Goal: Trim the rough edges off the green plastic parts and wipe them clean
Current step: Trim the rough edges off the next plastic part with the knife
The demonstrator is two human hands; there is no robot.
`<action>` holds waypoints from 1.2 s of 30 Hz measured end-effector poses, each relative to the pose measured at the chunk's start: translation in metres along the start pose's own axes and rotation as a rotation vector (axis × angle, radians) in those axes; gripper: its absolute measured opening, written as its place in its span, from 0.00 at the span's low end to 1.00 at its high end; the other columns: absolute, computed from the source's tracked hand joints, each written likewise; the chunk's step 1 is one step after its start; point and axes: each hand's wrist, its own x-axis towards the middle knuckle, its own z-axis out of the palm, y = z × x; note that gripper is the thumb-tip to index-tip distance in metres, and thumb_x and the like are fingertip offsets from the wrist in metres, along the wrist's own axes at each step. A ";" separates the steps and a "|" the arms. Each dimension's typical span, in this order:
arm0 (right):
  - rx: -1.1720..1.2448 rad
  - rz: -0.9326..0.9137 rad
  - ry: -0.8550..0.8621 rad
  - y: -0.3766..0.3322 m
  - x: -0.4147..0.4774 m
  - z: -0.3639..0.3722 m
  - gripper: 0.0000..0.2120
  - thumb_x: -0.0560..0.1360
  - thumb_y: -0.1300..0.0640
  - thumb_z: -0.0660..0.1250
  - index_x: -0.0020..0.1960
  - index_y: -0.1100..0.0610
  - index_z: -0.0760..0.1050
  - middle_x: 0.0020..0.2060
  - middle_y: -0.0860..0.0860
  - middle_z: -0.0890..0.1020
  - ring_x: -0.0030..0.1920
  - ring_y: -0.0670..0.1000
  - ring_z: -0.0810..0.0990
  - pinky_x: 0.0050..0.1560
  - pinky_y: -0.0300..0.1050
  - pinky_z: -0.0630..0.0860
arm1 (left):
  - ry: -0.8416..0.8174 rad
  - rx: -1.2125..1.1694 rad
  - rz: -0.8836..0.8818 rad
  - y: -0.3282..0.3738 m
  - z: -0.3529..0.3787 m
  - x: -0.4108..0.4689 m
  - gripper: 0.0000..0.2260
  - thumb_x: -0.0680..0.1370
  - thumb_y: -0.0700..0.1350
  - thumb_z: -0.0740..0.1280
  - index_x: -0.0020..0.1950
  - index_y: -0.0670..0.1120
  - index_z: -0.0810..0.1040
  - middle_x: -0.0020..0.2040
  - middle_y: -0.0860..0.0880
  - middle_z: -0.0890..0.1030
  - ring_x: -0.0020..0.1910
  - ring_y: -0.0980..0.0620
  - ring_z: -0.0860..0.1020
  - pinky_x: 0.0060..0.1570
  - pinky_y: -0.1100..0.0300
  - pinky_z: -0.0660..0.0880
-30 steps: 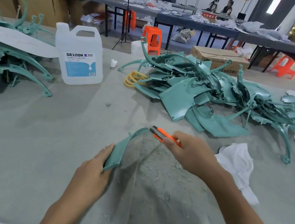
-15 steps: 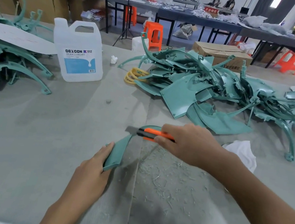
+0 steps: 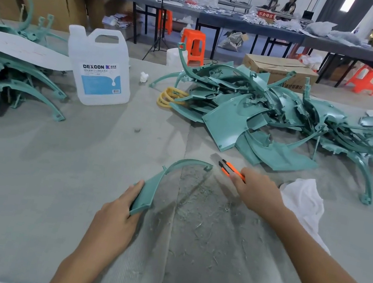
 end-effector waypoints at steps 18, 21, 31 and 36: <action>-0.151 0.030 0.106 0.003 -0.007 0.014 0.22 0.84 0.37 0.52 0.54 0.54 0.73 0.48 0.55 0.79 0.47 0.60 0.81 0.43 0.50 0.75 | 0.010 -0.025 0.001 -0.001 0.000 0.001 0.23 0.83 0.55 0.60 0.78 0.64 0.62 0.75 0.63 0.68 0.73 0.53 0.70 0.70 0.54 0.69; -0.079 0.028 0.101 0.017 -0.014 0.013 0.23 0.83 0.36 0.52 0.52 0.54 0.75 0.48 0.54 0.77 0.46 0.59 0.80 0.44 0.50 0.76 | 0.013 -0.016 0.002 0.000 0.001 0.001 0.24 0.83 0.54 0.60 0.78 0.64 0.61 0.75 0.62 0.68 0.73 0.52 0.70 0.70 0.54 0.69; -0.050 0.117 0.281 0.065 -0.034 -0.015 0.20 0.83 0.39 0.55 0.70 0.42 0.73 0.72 0.54 0.72 0.73 0.59 0.67 0.72 0.59 0.61 | 0.002 -0.008 0.001 0.003 -0.001 -0.001 0.24 0.81 0.56 0.60 0.77 0.66 0.62 0.74 0.63 0.69 0.71 0.51 0.72 0.67 0.53 0.71; -0.236 0.192 0.198 0.102 -0.061 0.015 0.16 0.83 0.44 0.54 0.63 0.43 0.76 0.62 0.48 0.77 0.63 0.57 0.76 0.56 0.52 0.73 | 0.025 -0.009 -0.003 0.003 -0.002 -0.003 0.24 0.81 0.54 0.62 0.77 0.65 0.63 0.74 0.61 0.71 0.71 0.50 0.72 0.67 0.53 0.70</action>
